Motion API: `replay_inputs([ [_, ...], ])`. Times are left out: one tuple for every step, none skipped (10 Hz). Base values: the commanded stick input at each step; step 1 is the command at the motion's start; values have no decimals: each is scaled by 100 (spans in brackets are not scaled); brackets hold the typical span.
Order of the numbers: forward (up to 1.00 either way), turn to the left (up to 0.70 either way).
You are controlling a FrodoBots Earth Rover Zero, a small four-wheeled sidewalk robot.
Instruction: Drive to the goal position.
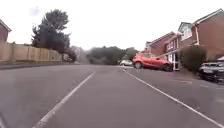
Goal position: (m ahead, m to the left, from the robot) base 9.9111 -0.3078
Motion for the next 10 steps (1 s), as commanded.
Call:
replay_inputs([
  [100, 0],
  [100, 0],
  [100, 0],
  [100, 0],
  [100, 0],
  [100, 0],
  [100, 0],
  [100, 0],
  [100, 0],
  [100, 0],
])
